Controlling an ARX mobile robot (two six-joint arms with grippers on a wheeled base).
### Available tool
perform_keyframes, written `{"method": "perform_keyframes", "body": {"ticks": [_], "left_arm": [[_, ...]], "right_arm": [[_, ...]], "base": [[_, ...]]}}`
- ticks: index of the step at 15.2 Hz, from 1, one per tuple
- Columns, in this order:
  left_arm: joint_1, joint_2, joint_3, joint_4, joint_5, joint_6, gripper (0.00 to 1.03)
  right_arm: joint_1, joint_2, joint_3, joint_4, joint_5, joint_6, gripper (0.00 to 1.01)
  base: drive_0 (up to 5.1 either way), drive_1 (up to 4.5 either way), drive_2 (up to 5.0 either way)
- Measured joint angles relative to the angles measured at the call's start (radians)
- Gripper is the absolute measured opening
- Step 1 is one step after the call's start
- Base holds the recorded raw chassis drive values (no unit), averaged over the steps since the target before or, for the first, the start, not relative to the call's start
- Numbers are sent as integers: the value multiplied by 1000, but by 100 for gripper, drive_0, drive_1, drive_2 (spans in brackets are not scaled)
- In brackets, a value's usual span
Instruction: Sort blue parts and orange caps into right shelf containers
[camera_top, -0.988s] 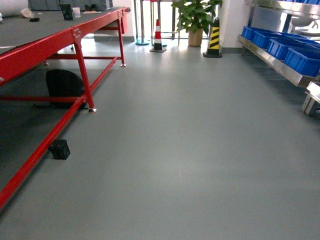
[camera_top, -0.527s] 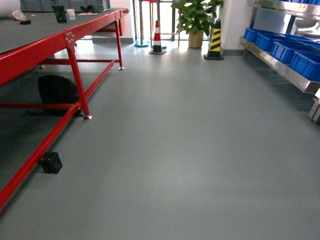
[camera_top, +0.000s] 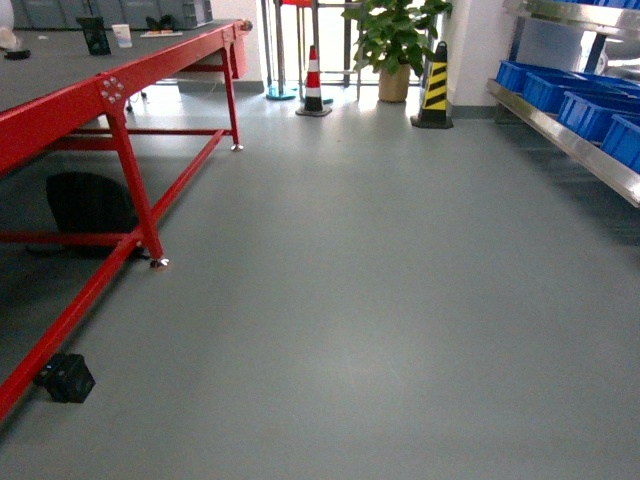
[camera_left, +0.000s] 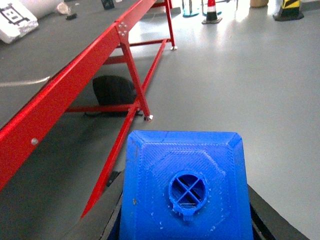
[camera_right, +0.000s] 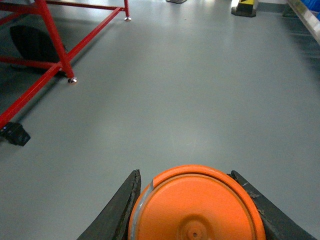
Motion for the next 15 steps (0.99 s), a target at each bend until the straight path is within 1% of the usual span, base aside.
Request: {"method": "perform_keyframes", "body": {"ticks": [15], "left_arm": [[-1, 1, 0, 1, 0, 0, 44]], "right_arm": [[0, 0, 0, 2, 3, 0, 44]], "base": [[6, 423, -410]]}}
